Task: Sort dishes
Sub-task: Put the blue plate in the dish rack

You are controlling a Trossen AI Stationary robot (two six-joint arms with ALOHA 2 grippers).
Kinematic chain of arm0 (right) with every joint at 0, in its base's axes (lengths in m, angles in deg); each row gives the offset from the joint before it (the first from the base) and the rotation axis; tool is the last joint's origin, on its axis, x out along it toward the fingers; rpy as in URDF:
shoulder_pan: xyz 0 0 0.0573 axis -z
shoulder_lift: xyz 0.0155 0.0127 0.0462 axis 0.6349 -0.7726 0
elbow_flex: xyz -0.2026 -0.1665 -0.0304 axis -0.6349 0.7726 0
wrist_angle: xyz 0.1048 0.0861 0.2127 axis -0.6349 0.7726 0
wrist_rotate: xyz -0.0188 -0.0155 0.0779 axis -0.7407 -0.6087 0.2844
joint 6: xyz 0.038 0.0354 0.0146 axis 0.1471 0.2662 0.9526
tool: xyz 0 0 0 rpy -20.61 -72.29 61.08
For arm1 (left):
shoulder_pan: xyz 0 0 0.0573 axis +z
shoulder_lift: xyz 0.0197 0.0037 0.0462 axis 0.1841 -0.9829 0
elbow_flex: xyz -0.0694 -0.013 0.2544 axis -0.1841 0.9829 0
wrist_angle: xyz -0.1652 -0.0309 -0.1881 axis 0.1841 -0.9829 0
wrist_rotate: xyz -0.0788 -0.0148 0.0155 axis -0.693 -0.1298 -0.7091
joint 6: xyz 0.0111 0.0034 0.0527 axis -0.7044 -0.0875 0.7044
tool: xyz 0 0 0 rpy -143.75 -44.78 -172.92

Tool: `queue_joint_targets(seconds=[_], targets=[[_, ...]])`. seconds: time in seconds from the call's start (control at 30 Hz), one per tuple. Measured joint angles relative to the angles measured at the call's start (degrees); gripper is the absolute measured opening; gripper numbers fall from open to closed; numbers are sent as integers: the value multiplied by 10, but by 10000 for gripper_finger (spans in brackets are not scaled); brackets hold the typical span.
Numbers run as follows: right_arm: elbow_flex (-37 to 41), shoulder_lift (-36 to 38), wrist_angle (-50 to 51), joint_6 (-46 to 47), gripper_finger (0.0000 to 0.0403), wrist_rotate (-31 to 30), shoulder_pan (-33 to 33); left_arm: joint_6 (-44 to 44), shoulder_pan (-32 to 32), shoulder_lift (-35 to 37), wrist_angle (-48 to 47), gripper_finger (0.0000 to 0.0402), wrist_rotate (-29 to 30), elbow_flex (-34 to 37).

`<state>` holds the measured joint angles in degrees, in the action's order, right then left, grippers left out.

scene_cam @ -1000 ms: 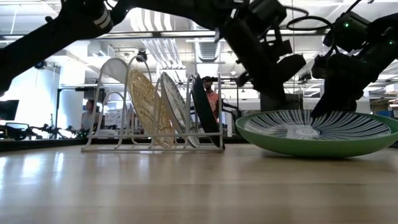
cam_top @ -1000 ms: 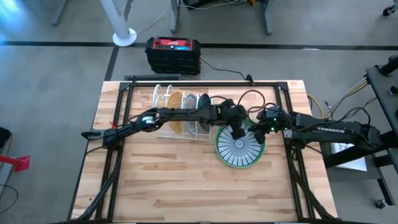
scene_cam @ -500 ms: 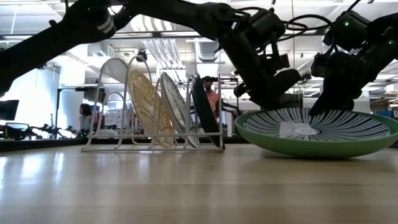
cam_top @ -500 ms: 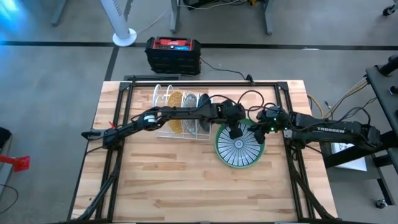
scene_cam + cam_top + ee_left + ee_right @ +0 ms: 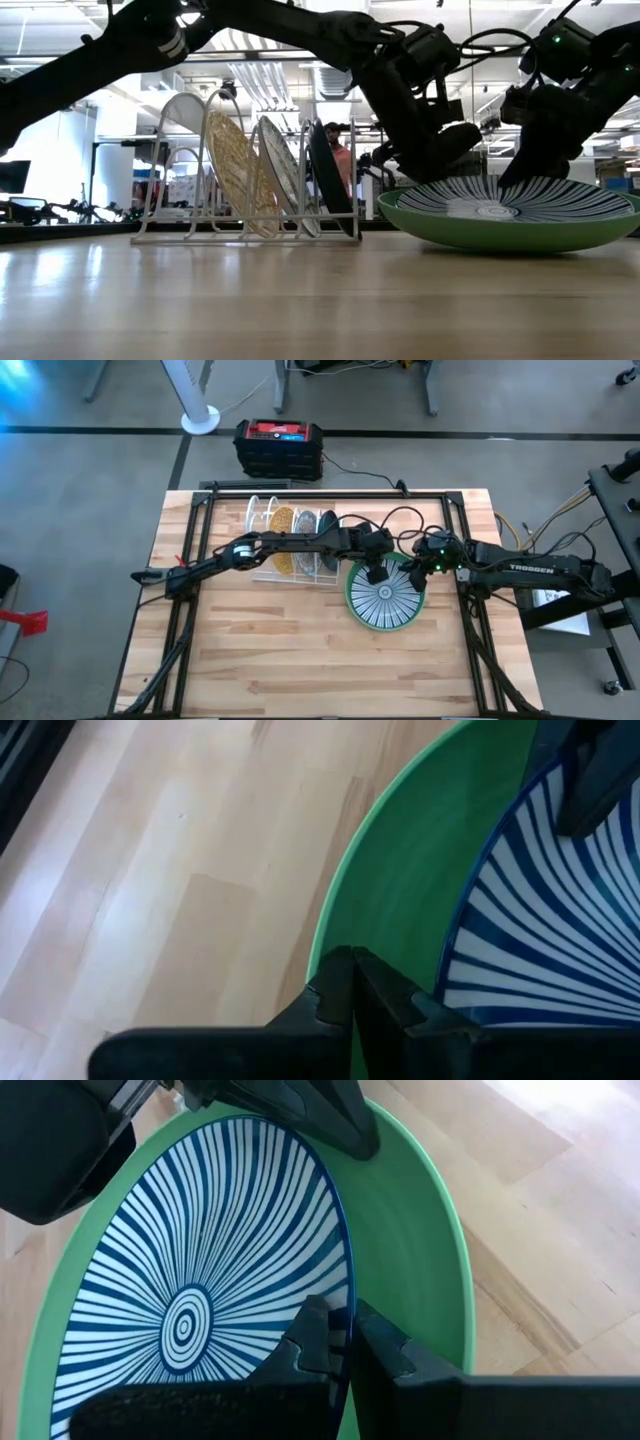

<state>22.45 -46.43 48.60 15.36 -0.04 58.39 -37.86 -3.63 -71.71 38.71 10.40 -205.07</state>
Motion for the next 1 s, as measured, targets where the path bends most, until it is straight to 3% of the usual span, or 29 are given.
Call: queue_joint_targets(seconds=[1.0], targets=[[-1, 9, -15, -29, 0, -1, -1, -41, 7, 25, -27, 0, -102, -9]])
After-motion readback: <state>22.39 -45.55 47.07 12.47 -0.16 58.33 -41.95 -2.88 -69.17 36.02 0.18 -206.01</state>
